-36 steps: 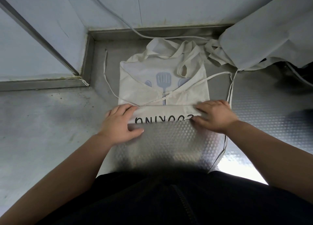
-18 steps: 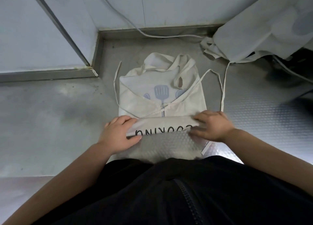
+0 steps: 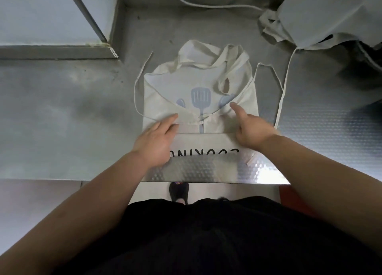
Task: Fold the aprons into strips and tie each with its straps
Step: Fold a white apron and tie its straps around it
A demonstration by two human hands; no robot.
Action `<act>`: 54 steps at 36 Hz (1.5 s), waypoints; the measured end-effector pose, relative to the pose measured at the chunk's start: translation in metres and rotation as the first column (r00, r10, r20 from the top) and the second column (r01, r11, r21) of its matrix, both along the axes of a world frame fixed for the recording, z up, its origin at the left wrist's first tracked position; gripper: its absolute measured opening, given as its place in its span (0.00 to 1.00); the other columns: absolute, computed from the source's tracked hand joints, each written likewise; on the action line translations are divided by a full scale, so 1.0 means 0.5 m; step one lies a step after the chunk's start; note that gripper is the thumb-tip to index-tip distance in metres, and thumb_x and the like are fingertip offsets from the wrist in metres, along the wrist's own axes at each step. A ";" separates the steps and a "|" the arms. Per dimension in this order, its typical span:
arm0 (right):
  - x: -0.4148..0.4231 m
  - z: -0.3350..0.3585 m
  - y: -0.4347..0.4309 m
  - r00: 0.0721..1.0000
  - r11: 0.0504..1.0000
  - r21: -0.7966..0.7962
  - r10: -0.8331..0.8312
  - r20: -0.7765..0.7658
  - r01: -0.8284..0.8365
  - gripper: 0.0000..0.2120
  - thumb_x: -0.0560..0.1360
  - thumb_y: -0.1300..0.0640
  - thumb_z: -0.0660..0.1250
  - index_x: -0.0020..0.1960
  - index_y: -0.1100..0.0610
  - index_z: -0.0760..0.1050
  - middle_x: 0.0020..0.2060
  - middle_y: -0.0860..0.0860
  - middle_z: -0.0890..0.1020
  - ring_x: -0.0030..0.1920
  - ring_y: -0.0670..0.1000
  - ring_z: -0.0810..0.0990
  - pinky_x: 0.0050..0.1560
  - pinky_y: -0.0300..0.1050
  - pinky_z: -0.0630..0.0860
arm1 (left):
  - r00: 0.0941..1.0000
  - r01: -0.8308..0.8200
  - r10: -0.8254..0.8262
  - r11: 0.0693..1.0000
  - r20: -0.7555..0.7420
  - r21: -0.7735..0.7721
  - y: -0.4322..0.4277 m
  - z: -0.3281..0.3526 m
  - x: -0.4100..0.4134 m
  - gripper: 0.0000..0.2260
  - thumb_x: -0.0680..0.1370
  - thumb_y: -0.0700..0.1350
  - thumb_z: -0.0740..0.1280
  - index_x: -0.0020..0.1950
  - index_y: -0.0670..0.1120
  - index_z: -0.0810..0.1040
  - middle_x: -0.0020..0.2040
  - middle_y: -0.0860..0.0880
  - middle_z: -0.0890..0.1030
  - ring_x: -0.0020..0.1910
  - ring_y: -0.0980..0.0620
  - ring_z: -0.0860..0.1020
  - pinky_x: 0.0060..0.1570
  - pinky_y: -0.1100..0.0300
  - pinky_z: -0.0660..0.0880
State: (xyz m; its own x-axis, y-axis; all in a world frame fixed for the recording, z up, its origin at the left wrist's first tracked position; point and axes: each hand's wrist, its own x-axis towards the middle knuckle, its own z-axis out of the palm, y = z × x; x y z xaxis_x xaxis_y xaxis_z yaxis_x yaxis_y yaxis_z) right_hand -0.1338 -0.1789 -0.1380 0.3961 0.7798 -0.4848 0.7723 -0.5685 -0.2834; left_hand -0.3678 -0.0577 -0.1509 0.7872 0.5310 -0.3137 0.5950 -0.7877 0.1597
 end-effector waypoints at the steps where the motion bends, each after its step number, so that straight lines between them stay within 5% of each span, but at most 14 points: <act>1: 0.000 0.000 0.010 1.000 1.000 -0.023 0.005 -0.015 -0.005 0.33 0.76 0.59 0.55 0.76 0.43 0.45 0.50 0.54 0.74 0.49 0.57 0.73 0.47 0.48 0.69 | 1.000 -0.016 0.016 1.000 -0.017 -0.015 0.003 0.002 0.001 0.32 0.74 0.40 0.61 0.76 0.49 0.55 0.78 0.56 0.44 0.74 0.50 0.54 0.70 0.58 0.58; 6: -0.006 -0.031 0.038 0.997 0.997 0.011 -0.077 0.004 0.077 0.16 0.80 0.57 0.52 0.66 0.59 0.65 0.55 0.60 0.75 0.53 0.59 0.74 0.46 0.47 0.69 | 0.994 -0.090 0.095 0.992 0.053 -0.085 0.030 -0.005 -0.009 0.29 0.74 0.40 0.60 0.76 0.48 0.59 0.76 0.56 0.56 0.71 0.52 0.57 0.65 0.58 0.64; 9: -0.009 -0.035 0.030 0.988 0.985 0.081 -0.154 0.011 0.152 0.14 0.81 0.58 0.52 0.60 0.64 0.69 0.58 0.61 0.72 0.54 0.60 0.74 0.48 0.46 0.67 | 0.960 -0.223 0.243 0.964 0.137 -0.146 0.053 -0.016 -0.001 0.27 0.75 0.40 0.60 0.74 0.45 0.63 0.75 0.55 0.60 0.71 0.51 0.60 0.67 0.56 0.66; 15: -0.005 -0.028 0.031 0.972 0.965 0.111 -0.234 -0.035 0.237 0.20 0.79 0.62 0.53 0.71 0.61 0.62 0.68 0.59 0.62 0.54 0.61 0.75 0.49 0.44 0.67 | 0.839 -0.453 0.512 0.845 0.186 -0.284 0.100 -0.033 0.024 0.24 0.76 0.43 0.62 0.72 0.40 0.65 0.75 0.50 0.61 0.69 0.48 0.67 0.67 0.59 0.64; 23: 0.003 -0.020 0.008 0.925 0.930 0.102 -0.363 0.113 0.353 0.26 0.79 0.55 0.54 0.76 0.53 0.53 0.63 0.59 0.63 0.55 0.64 0.74 0.53 0.54 0.71 | 0.859 -0.483 0.501 0.862 0.105 -0.156 0.101 -0.031 0.016 0.24 0.77 0.46 0.62 0.72 0.43 0.65 0.76 0.48 0.57 0.73 0.48 0.59 0.66 0.56 0.64; 30: -0.012 0.003 -0.027 0.992 0.960 0.280 -0.037 0.119 0.002 0.19 0.78 0.53 0.61 0.68 0.56 0.71 0.59 0.57 0.73 0.56 0.61 0.75 0.50 0.50 0.72 | 0.818 -0.559 0.565 0.825 0.110 -0.084 0.101 -0.018 -0.019 0.20 0.78 0.47 0.61 0.69 0.45 0.70 0.73 0.49 0.63 0.68 0.45 0.66 0.61 0.53 0.68; 34: -0.021 -0.006 -0.033 0.999 0.994 0.099 -0.053 -0.007 0.053 0.19 0.78 0.49 0.59 0.68 0.53 0.68 0.61 0.54 0.69 0.57 0.58 0.75 0.55 0.48 0.73 | 0.843 -0.536 0.537 0.843 0.038 -0.035 0.108 -0.020 -0.030 0.21 0.80 0.51 0.58 0.70 0.44 0.67 0.74 0.48 0.62 0.68 0.43 0.64 0.62 0.52 0.66; 39: -0.018 -0.001 -0.029 0.988 0.986 0.073 -0.144 -0.058 0.148 0.26 0.78 0.56 0.59 0.75 0.53 0.57 0.65 0.58 0.67 0.59 0.60 0.74 0.54 0.46 0.69 | 0.812 -0.581 0.578 0.814 -0.079 -0.015 0.117 -0.016 -0.041 0.24 0.81 0.56 0.53 0.73 0.45 0.62 0.76 0.47 0.56 0.71 0.42 0.60 0.66 0.50 0.62; 44: 0.001 -0.002 -0.014 0.977 0.976 0.057 -0.204 -0.061 0.208 0.31 0.78 0.60 0.56 0.77 0.46 0.48 0.63 0.58 0.70 0.57 0.58 0.72 0.51 0.48 0.70 | 0.771 -0.636 0.635 0.769 0.046 0.061 0.098 -0.005 -0.041 0.18 0.79 0.49 0.58 0.65 0.41 0.71 0.71 0.42 0.64 0.67 0.40 0.64 0.62 0.50 0.64; 48: 0.017 0.002 0.015 0.984 0.985 -0.024 -0.173 -0.041 0.172 0.31 0.79 0.60 0.52 0.76 0.42 0.47 0.55 0.57 0.71 0.47 0.56 0.71 0.43 0.46 0.69 | 0.884 -0.414 0.372 0.905 0.283 0.101 0.061 -0.007 -0.026 0.20 0.75 0.47 0.62 0.66 0.41 0.73 0.69 0.37 0.67 0.62 0.35 0.68 0.60 0.45 0.67; 51: 0.018 -0.006 0.033 0.990 0.987 -0.076 -0.141 0.013 0.142 0.24 0.79 0.59 0.51 0.74 0.45 0.58 0.58 0.58 0.72 0.52 0.59 0.73 0.43 0.47 0.70 | 0.949 -0.129 0.130 0.991 0.287 -0.024 0.034 -0.013 -0.011 0.21 0.73 0.54 0.57 0.60 0.48 0.79 0.62 0.43 0.76 0.58 0.39 0.74 0.54 0.45 0.74; 54: 0.018 -0.011 0.033 0.981 0.978 -0.097 -0.176 0.081 0.184 0.12 0.80 0.56 0.52 0.61 0.55 0.67 0.51 0.57 0.73 0.47 0.58 0.71 0.42 0.47 0.70 | 0.960 -0.061 0.078 0.996 0.271 -0.070 0.027 -0.029 -0.018 0.19 0.73 0.54 0.57 0.55 0.50 0.83 0.51 0.47 0.80 0.49 0.41 0.77 0.47 0.47 0.78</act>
